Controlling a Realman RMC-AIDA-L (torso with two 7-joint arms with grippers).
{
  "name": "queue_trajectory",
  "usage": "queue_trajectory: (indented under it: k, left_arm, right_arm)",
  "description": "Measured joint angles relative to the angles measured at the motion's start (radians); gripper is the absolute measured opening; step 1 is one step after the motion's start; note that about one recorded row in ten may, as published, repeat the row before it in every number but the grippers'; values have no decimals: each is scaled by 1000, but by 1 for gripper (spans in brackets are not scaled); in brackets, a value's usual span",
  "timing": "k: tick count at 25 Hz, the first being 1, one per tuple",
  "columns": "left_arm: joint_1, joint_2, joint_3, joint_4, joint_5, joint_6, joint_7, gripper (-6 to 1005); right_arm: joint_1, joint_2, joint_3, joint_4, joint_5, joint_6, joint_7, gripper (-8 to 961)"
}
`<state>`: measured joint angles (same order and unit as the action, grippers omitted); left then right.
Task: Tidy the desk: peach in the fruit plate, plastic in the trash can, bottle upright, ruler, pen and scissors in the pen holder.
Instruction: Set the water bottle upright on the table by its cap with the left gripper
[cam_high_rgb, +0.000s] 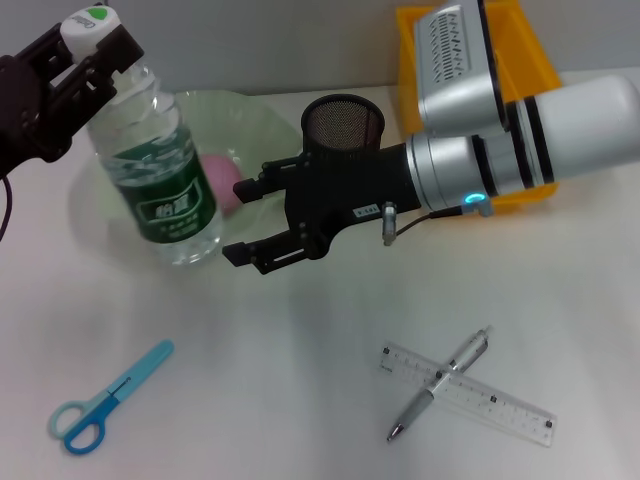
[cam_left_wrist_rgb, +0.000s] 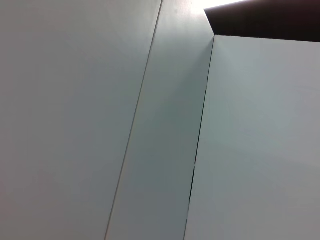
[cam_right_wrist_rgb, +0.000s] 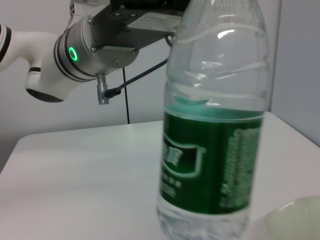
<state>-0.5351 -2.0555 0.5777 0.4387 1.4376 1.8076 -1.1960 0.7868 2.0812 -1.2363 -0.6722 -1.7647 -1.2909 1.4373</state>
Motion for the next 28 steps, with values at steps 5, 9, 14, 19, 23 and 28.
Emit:
queue_trajectory:
  k: [5, 9, 14, 19, 23, 28]
  left_arm:
    - [9, 5, 0, 0, 1, -10, 0, 444]
    - [27, 10, 0, 0, 2, -22, 7, 444]
    - [52, 25, -1, 1, 3, -32, 16, 444]
    - [78, 35, -10, 2, 4, -50, 50, 444]
    - [98, 30, -24, 3, 4, -87, 102, 444]
    - [113, 16, -28, 2, 4, -139, 145, 444]
  right_arm:
    - [-12, 0, 1, 0, -8, 6, 0, 780]
    - [-45, 1, 15, -15, 20, 36, -5, 779]
    - [-77, -1, 29, -32, 66, 55, -13, 779]
    - [-100, 1, 43, -33, 78, 56, -31, 780]
    - [-110, 0, 44, -34, 79, 51, -35, 780]
    - [-124, -5, 33, -35, 72, 33, -30, 779]
